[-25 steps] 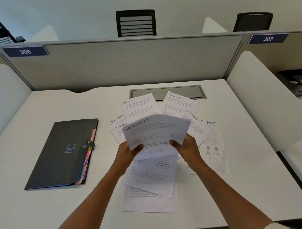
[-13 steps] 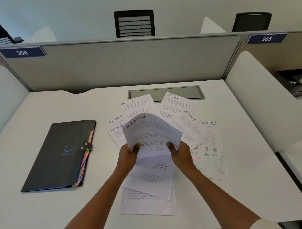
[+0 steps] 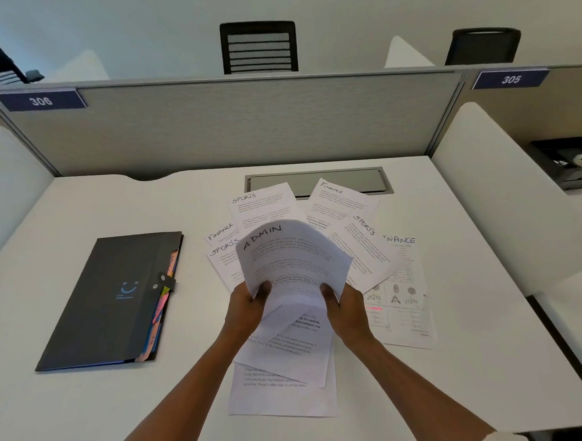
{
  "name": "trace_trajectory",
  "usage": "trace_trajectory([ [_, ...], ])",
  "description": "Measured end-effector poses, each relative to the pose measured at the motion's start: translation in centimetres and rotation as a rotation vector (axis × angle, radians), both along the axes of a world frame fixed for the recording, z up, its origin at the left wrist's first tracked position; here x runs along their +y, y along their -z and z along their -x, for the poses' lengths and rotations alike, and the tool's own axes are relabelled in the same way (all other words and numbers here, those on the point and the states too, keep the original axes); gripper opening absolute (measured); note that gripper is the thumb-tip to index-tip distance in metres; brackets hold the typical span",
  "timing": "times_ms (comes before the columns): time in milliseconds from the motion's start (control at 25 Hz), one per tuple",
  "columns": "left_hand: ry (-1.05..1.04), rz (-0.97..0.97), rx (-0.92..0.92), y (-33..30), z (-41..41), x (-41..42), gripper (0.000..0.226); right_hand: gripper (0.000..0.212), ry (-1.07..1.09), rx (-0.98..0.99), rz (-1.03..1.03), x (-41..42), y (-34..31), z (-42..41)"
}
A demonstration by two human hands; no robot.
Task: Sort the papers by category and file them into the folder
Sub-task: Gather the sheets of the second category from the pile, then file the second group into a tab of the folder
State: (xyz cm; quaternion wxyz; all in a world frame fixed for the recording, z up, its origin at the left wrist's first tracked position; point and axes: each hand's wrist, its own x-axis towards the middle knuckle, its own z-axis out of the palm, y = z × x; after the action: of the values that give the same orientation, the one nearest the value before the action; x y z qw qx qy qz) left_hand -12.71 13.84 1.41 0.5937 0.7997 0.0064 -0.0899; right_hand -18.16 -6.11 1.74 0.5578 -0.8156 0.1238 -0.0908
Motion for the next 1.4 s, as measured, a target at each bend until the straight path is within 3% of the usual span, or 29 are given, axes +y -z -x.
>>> trace_trajectory([
  [120, 0.073, -0.033, 0.045, 0.3, 0.2, 0.5, 0.022, 0.050, -0.008, 0.017, 0.026, 0.1, 0.5, 0.5],
  [360, 0.095, -0.075, 0.067, -0.2, -0.1, 1.2, 0.022, 0.035, -0.040, 0.048, 0.016, 0.6, 0.5, 0.6],
  [760, 0.175, -0.055, 0.037, -0.3, -1.2, 3.1, 0.035, 0.054, 0.045, 0.025, -0.001, 1.2, 1.3, 0.6],
  [960, 0.279, -0.016, 0.063, -0.6, -2.0, 5.9, 0.036, 0.029, 0.066, 0.077, -0.110, 2.6, 0.4, 0.3],
  [1240, 0.390, -0.026, 0.241, -0.2, -2.7, 11.0, 0.047, 0.021, 0.038, 0.216, -0.291, 6.3, 1.1, 0.1],
  [1400, 0.350, -0.101, 0.239, -0.3, -3.0, 13.9, 0.029, 0.020, 0.051, 0.247, -0.337, 9.3, 1.5, -0.2],
])
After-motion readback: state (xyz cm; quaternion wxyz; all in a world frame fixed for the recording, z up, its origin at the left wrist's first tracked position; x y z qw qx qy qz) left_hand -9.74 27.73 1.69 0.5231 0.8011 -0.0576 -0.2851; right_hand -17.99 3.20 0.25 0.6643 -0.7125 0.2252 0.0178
